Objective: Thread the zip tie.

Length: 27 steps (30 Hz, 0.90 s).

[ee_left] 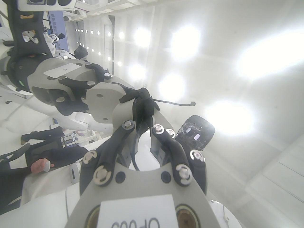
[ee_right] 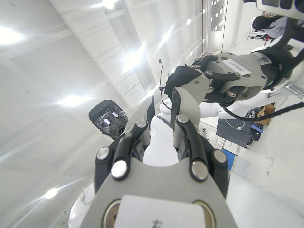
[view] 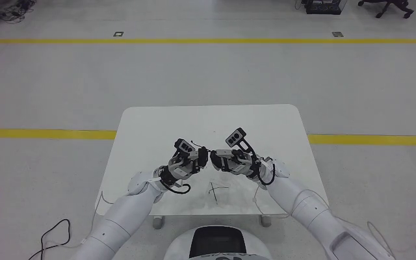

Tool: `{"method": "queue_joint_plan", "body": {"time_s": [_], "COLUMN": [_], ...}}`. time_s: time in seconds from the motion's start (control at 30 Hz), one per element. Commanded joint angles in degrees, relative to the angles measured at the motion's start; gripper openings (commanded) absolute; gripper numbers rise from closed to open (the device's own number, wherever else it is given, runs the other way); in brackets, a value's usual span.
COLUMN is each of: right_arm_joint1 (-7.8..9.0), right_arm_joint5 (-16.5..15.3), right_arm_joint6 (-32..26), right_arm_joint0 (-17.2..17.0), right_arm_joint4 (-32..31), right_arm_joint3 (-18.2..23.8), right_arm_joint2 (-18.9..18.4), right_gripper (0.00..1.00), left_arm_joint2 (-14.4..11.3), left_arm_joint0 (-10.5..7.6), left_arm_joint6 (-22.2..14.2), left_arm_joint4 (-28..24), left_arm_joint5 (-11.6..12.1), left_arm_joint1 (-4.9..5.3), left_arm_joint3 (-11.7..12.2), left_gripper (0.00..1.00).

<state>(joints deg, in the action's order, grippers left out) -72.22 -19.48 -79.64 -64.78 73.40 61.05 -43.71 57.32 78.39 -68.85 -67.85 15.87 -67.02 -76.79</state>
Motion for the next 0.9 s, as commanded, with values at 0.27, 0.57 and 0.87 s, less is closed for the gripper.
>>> {"method": "queue_joint_plan", "body": {"time_s": [0.27,0.57,0.87], "right_arm_joint1": [-0.05,-0.14,-0.33], "right_arm_joint5": [0.00,0.00,0.00], "right_arm_joint6": [0.00,0.00,0.00], "right_arm_joint0": [-0.42,-0.85,-0.43], "right_arm_joint4": [-0.87,-1.48,-1.43], "right_arm_joint3": [0.25,0.50,-0.17], "right_arm_joint2": [-1.18,-2.11,-1.51], "right_gripper": [0.11,0.09,0.08], "left_arm_joint2": [0.24,0.29,0.43], "left_arm_joint0": [-0.03,-0.11,0.12], "left_arm_joint6": [0.07,0.31,0.45], "left_arm_joint4": [0.72,1.56,2.41], "left_arm_joint5": [-0.30,-0.55,-0.39], "left_arm_joint1": [-0.18,-0.35,-0.45], "left_arm_joint3": [0.10,0.25,0.31], "left_gripper": [0.00,0.00,0.00]}}
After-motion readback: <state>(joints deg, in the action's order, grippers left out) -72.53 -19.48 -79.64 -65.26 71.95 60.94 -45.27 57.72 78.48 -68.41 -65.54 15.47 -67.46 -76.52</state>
